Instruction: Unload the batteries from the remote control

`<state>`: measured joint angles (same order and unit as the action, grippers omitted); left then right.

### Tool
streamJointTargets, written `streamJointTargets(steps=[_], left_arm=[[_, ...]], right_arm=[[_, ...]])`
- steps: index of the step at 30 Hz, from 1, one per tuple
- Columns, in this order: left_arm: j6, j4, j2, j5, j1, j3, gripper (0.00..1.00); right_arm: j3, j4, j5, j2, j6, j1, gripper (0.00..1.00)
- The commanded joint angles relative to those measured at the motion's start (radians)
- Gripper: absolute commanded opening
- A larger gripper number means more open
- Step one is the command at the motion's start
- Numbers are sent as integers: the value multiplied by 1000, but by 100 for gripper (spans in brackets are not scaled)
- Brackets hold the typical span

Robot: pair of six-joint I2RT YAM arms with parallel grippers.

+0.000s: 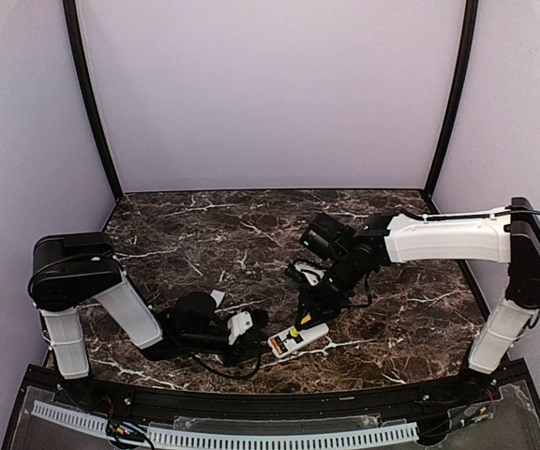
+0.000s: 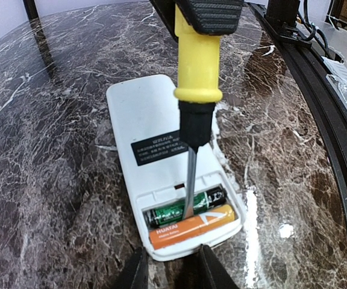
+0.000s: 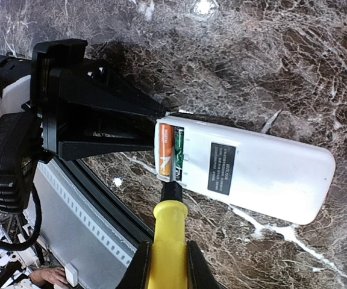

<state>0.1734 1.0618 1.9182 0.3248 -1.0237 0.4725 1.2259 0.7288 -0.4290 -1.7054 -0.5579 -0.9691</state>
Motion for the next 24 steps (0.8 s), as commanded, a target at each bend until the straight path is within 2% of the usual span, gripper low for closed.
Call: streamJointTargets(steps=[1, 11, 24], left_arm=[[-14, -52, -8, -13, -9, 35, 27], [-23, -49, -8, -17, -9, 34, 27], [-29, -55, -7, -14, -9, 40, 27]], right_arm=[[-20, -98, -94, 24, -1, -6, 0], [-71, -122, -135, 79, -19, 38, 0], [-68, -101, -98, 73, -14, 37, 0]])
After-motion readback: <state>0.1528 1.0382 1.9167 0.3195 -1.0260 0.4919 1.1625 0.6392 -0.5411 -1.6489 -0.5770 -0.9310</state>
